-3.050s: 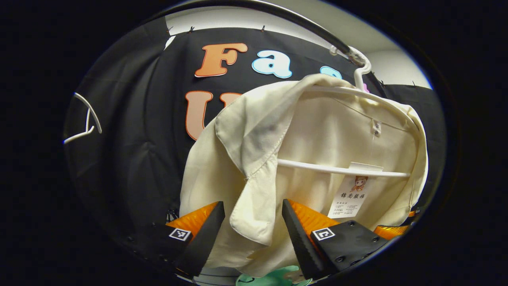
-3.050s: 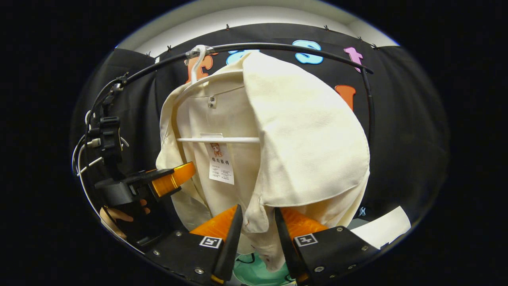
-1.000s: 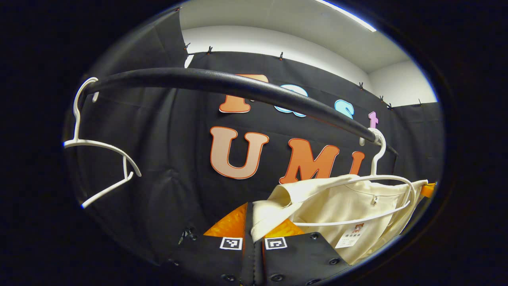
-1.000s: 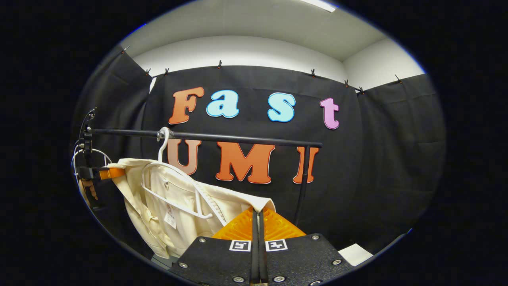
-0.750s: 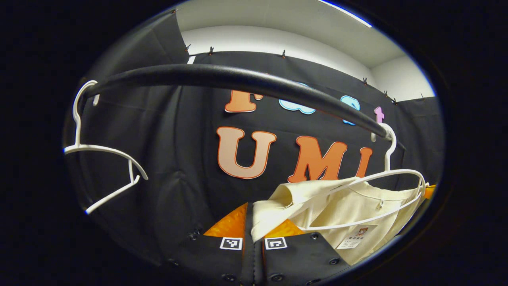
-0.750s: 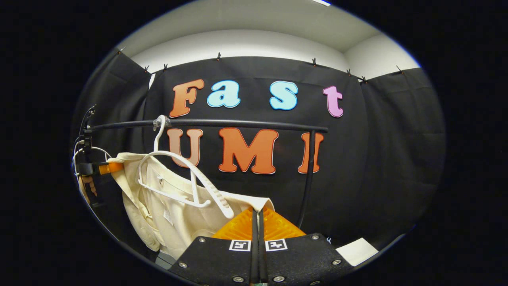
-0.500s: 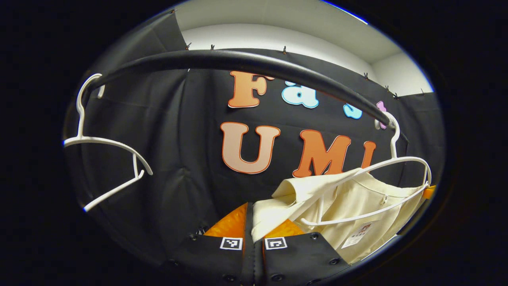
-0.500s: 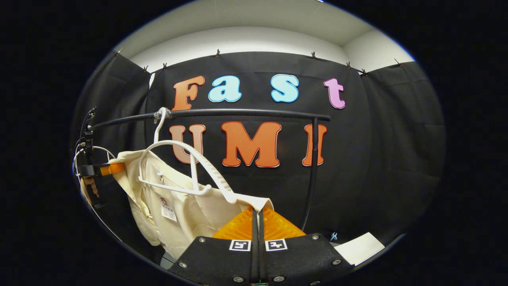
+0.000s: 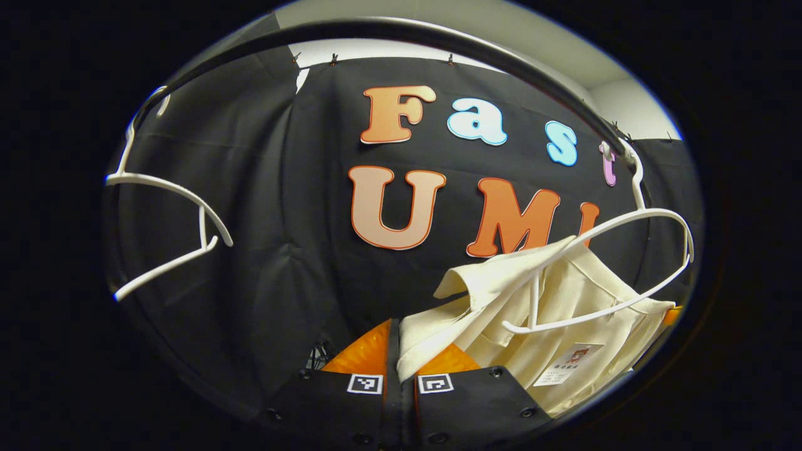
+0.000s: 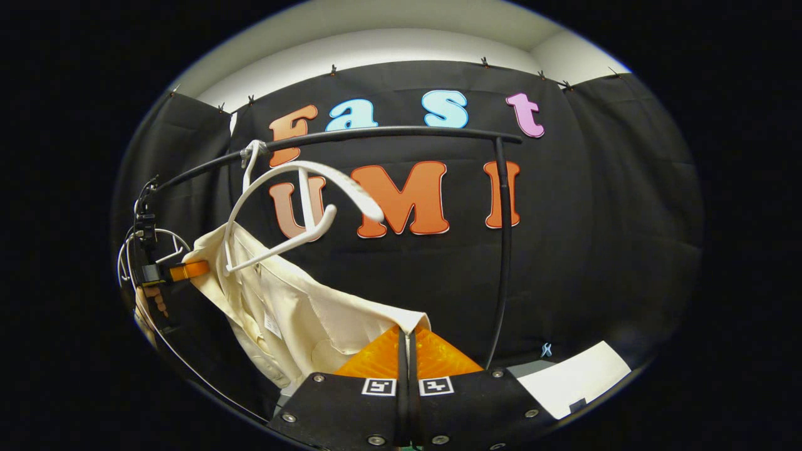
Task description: Grasp the clothes on the hanger with both hands and then place them into the laundry hamper below.
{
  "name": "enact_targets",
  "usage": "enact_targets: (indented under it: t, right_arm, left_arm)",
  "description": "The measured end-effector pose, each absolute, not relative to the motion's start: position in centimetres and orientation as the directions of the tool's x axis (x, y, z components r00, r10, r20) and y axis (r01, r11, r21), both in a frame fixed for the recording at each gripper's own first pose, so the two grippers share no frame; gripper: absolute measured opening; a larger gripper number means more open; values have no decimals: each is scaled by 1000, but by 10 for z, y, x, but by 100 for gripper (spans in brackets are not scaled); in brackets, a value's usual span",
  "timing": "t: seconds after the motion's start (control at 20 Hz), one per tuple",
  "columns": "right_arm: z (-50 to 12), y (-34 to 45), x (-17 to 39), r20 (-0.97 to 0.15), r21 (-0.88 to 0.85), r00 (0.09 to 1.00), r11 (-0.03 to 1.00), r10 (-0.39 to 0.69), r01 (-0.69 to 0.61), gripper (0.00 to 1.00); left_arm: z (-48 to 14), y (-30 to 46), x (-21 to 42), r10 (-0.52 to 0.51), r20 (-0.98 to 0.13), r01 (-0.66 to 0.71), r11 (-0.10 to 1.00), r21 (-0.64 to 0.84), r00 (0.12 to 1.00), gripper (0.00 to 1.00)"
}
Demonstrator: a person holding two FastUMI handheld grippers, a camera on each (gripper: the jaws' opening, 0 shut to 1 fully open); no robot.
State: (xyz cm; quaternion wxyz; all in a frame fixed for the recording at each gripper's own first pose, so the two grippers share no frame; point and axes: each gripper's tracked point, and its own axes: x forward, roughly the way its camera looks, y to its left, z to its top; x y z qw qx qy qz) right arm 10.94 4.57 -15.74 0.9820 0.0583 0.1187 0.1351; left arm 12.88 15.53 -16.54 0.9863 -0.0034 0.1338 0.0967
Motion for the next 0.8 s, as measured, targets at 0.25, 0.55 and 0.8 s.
enact_targets:
  t: [0.25, 0.55, 0.8]
  right_arm:
    - [-188, 56, 105, -271, 151, 918, 955, 289, -256, 0]
    - [-223, 63, 102, -324, 165, 901, 955, 288, -246, 0]
    - [-273, 55, 96, -409, 164, 874, 963, 264, -214, 0]
  left_arm:
    - [-192, 153, 132, 218, -301, -203, 976, 83, 928, 7]
    - [-227, 165, 124, 258, -363, -235, 966, 107, 895, 6]
    - [-278, 157, 95, 229, -458, -219, 973, 76, 859, 6]
